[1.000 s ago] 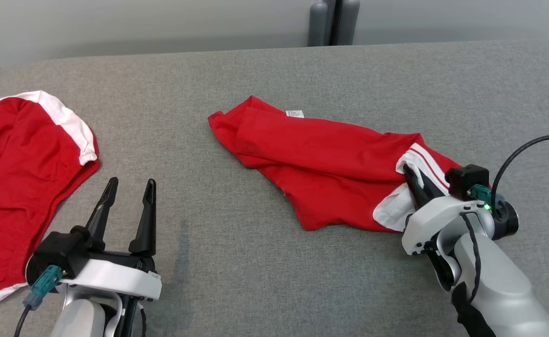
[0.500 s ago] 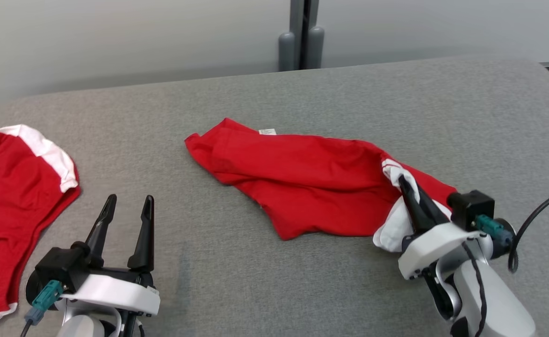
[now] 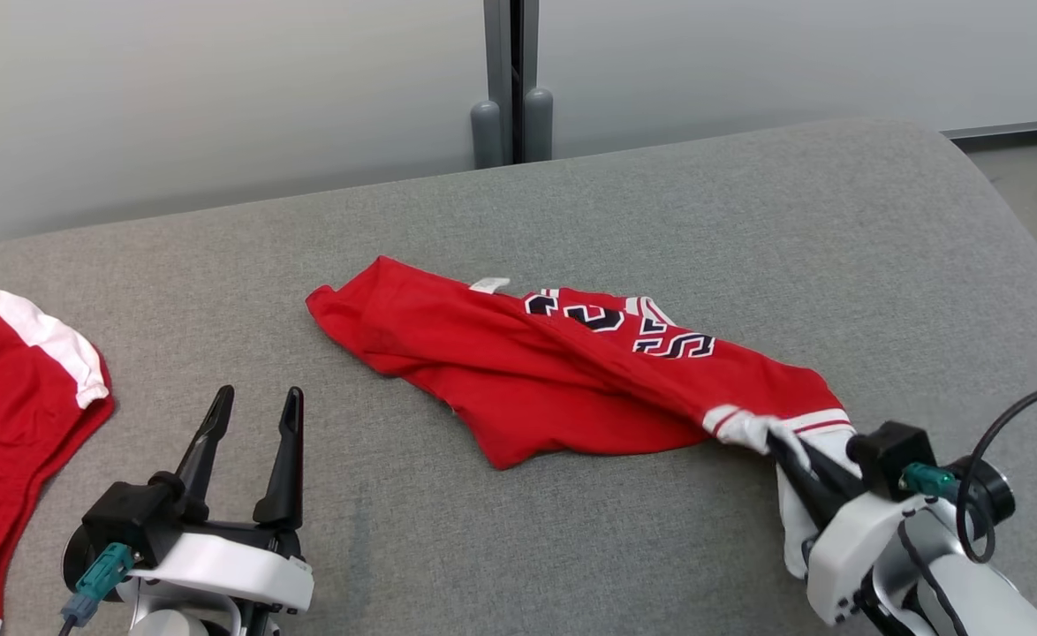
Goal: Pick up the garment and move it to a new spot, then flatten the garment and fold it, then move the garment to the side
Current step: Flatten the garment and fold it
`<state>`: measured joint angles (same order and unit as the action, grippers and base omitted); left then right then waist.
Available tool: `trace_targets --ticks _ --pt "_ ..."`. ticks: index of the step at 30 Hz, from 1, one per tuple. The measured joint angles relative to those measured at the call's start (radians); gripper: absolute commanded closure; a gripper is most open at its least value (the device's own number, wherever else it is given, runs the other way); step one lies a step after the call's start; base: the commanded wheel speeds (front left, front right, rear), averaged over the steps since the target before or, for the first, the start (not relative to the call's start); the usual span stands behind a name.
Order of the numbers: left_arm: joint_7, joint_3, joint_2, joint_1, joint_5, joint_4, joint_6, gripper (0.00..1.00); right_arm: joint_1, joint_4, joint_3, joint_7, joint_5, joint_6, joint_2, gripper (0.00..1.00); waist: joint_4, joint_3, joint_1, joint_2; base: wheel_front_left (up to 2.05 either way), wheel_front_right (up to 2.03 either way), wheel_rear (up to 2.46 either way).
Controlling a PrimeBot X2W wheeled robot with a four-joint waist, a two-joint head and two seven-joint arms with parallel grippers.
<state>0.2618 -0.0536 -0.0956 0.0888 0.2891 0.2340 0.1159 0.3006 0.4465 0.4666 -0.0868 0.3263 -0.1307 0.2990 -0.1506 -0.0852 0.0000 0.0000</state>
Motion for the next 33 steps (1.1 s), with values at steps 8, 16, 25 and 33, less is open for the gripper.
trace_targets --ticks 8,16,25,33 --pt "0.000 -0.003 0.005 -0.001 0.002 0.006 -0.002 0.00 -0.023 -0.108 0.123 0.132 0.112 0.000 0.207 1.00 0.021 0.004 0.0000 0.0000 0.00 0.00 0.00" --pt "0.000 -0.006 0.005 -0.001 0.003 0.008 -0.003 0.00 -0.061 -0.107 0.157 0.241 0.196 0.000 0.238 0.05 0.052 -0.002 0.0000 0.0000 0.00 0.00 0.00" --pt "0.000 -0.005 0.003 -0.005 0.003 0.010 -0.004 0.00 -0.092 -0.148 0.094 0.243 0.236 0.000 0.211 0.00 0.067 0.012 0.0000 0.0000 0.00 0.00 0.00" --pt "0.000 0.006 0.002 -0.021 0.006 0.001 -0.018 0.00 -0.140 -0.286 -0.020 0.179 0.264 0.000 0.192 0.00 0.065 0.037 0.0000 0.0000 0.00 0.00 0.00"
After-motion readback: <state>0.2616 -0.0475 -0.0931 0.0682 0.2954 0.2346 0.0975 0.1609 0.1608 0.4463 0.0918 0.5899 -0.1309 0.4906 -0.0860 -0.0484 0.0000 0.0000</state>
